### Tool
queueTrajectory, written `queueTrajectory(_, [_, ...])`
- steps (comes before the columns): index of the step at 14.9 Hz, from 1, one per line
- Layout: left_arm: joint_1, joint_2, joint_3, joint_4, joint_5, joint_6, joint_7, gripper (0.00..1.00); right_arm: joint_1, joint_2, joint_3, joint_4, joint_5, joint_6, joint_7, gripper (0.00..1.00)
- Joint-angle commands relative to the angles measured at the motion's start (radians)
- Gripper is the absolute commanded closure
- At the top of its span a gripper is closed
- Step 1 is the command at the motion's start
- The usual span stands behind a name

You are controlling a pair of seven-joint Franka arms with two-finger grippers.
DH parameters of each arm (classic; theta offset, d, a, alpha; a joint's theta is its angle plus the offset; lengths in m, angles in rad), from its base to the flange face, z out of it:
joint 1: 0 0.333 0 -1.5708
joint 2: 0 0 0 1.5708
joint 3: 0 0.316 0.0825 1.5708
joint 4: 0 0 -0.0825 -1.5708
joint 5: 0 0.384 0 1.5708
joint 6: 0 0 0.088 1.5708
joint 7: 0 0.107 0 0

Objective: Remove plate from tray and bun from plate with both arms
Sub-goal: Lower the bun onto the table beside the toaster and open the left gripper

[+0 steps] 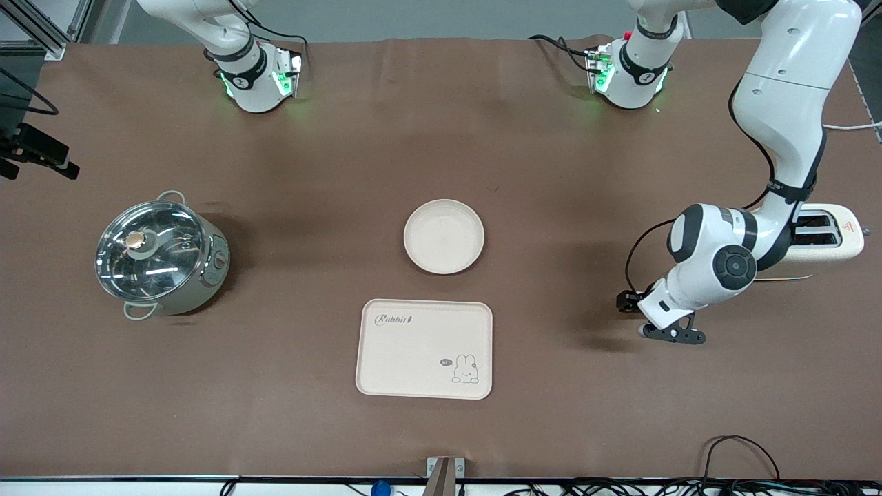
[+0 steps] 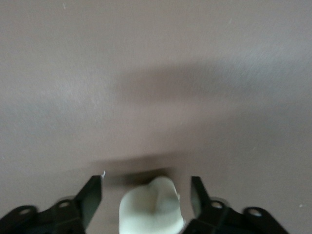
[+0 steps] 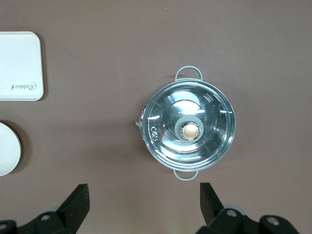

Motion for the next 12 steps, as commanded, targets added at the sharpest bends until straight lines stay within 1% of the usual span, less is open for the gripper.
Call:
queueTrajectory(1, [0.001,-0.078,-0.005,0.064,0.006,-0.074,-0.010,0.00,-0.015,0.002,0.010,0.004,-0.008,-0.001,-0.001,0.00])
queueTrajectory(5, [0.001,-0.202,-0.014,0.223,-0.007,-0.325,0.000,0.00,-0.008,0.002,0.012,0.006,-0.007,-0.001,0.002,0.00])
queueTrajectory(7, [0.001,-0.265,-0.030,0.277,-0.007,-0.435,0.003,0.00,-0.008,0.002,0.012,0.004,-0.002,0.001,-0.001,0.00])
queueTrajectory(10, [-0.003,-0.378,-0.027,0.287,-0.013,-0.546,0.009,0.00,-0.018,0.012,0.010,0.003,0.036,0.005,-0.007,0.00])
queueTrajectory(11, [-0.015,-0.424,-0.018,0.285,-0.020,-0.577,-0.004,0.00,-0.017,0.021,0.010,0.003,0.036,0.004,-0.019,0.00])
queueTrajectory(12, [-0.037,-0.460,0.008,0.288,-0.042,-0.608,-0.003,0.00,-0.015,0.028,0.010,0.003,0.035,0.005,-0.027,0.00])
